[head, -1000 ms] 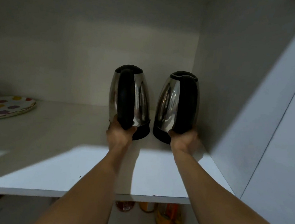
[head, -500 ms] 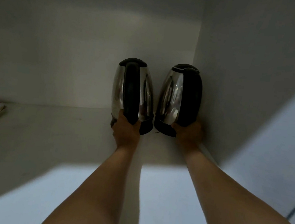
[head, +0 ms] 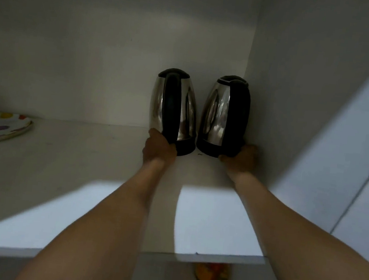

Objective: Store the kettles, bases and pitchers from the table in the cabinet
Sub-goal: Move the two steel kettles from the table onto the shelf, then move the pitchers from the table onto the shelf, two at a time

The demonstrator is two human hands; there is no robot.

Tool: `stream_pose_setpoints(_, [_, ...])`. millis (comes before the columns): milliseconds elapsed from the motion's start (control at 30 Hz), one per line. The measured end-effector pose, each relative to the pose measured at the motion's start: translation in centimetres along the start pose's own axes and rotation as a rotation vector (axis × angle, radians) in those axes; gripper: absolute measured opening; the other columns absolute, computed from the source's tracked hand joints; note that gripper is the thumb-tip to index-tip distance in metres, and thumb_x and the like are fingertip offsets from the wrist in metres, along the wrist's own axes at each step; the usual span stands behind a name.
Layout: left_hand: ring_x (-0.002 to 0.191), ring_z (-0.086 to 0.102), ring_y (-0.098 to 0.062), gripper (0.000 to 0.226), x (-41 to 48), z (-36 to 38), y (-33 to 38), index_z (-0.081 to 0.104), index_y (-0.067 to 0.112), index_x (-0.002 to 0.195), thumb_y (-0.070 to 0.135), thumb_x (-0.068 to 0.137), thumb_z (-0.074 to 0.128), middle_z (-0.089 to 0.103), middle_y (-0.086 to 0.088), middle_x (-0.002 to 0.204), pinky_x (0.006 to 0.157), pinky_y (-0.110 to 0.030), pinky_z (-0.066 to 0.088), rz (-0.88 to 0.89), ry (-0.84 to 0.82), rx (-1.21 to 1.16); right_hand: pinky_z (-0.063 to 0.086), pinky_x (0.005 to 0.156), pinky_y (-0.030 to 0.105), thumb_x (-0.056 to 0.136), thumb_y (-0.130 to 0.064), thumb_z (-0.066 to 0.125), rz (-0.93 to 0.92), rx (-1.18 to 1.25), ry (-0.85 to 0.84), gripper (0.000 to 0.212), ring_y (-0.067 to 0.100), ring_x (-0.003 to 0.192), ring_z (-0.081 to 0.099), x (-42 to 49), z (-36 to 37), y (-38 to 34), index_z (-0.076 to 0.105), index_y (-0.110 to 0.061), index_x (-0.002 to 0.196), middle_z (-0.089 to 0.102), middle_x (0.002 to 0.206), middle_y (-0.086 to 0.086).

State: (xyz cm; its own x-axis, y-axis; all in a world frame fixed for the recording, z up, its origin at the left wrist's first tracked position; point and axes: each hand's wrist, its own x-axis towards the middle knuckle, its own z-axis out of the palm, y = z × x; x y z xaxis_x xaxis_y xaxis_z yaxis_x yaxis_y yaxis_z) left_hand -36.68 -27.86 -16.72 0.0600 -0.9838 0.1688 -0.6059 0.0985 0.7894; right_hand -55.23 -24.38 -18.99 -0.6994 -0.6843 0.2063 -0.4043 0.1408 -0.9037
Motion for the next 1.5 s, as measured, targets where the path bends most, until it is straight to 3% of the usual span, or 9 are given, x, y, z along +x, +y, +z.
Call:
stream_pose_setpoints(100, [0.142, 0.028, -0.043, 0.065, -3.1, -1.3, 0.7, 0.028, 0.004, 0.146, 0.032, 0.095, 0.057, 0.032, -0.023, 0.152, 0.112, -0.057, 0.031, 0.148, 0.003, 0.258, 0.049, 0.095, 0.043, 0.083, -0.016, 0.072, -0.096, -0.121, -0.001, 0.059, 0.041, 0.116, 0.057, -2.6, -1.1, -1.2, 0.042, 0.000, 0.131, 0.054, 0.131, 0.024])
stream_pose_setpoints(200, [0.151, 0.004, -0.041, 0.067, -7.1, -4.1, 1.2, 0.023, 0.010, 0.151, 0.041, 0.098, 0.049, 0.011, -0.018, 0.162, 0.113, -0.067, 0.015, 0.337, 0.074, 0.536, 0.050, 0.093, 0.044, 0.088, -0.025, 0.066, -0.267, -0.245, -0.029, 0.047, 0.043, 0.113, 0.056, -6.5, -2.5, -3.1, 0.049, -0.005, 0.127, 0.056, 0.125, 0.023])
stream_pose_setpoints(367, [0.152, -0.002, -0.036, 0.063, -13.9, -10.5, 1.2, 0.021, 0.016, 0.152, 0.047, 0.100, 0.036, 0.004, -0.012, 0.166, 0.114, -0.069, 0.007, 0.360, 0.234, 0.689, 0.030, 0.112, 0.053, 0.097, -0.047, 0.050, -0.511, -0.421, -0.144, 0.053, 0.037, 0.142, 0.028, -14.2, -4.1, -6.5, 0.043, -0.019, 0.141, 0.037, 0.151, 0.016])
stream_pose_setpoints(533, [0.153, -0.007, -0.035, 0.067, -19.8, -19.4, -2.0, 0.011, 0.017, 0.156, 0.051, 0.101, 0.027, -0.001, -0.010, 0.167, 0.113, -0.070, 0.002, 0.312, 0.342, 0.840, 0.009, 0.120, 0.059, 0.101, -0.050, 0.034, -0.631, -0.336, -0.320, 0.057, 0.034, 0.152, 0.002, -22.8, -2.9, -10.7, 0.023, -0.029, 0.154, 0.011, 0.166, 0.008])
stream_pose_setpoints(767, [0.152, -0.015, -0.032, 0.074, -27.1, -30.8, -9.8, -0.005, 0.022, 0.158, 0.059, 0.099, 0.020, -0.010, -0.005, 0.167, 0.114, -0.070, -0.005, 0.050, 0.466, 0.932, -0.003, 0.118, 0.059, 0.099, -0.060, 0.025, -0.891, -0.263, -0.527, 0.064, 0.031, 0.153, -0.008, -36.9, 1.7, -16.9, 0.009, -0.039, 0.157, -0.002, 0.168, 0.002])
stream_pose_setpoints(1000, [0.152, -0.015, -0.032, 0.071, -36.1, -40.3, -16.9, -0.004, 0.022, 0.158, 0.056, 0.101, 0.019, -0.010, -0.005, 0.167, 0.113, -0.071, -0.006, -0.188, 0.526, 0.999, -0.001, 0.118, 0.062, 0.101, -0.058, 0.025, -0.950, -0.251, -0.731, 0.062, 0.032, 0.153, -0.007, -49.7, 5.7, -19.8, 0.009, -0.038, 0.157, -0.002, 0.168, 0.002])
stream_pose_setpoints(1500, [0.152, -0.013, -0.038, 0.072, -60.0, -53.4, -32.9, -0.005, 0.017, 0.158, 0.055, 0.102, 0.019, -0.008, -0.008, 0.167, 0.111, -0.073, -0.004, -0.751, 0.612, 0.983, 0.000, 0.118, 0.062, 0.102, -0.057, 0.022, -1.228, -0.266, -1.184, 0.061, 0.033, 0.153, -0.005, -82.1, 9.6, -17.3, 0.004, -0.038, 0.157, -0.003, 0.168, 0.003])
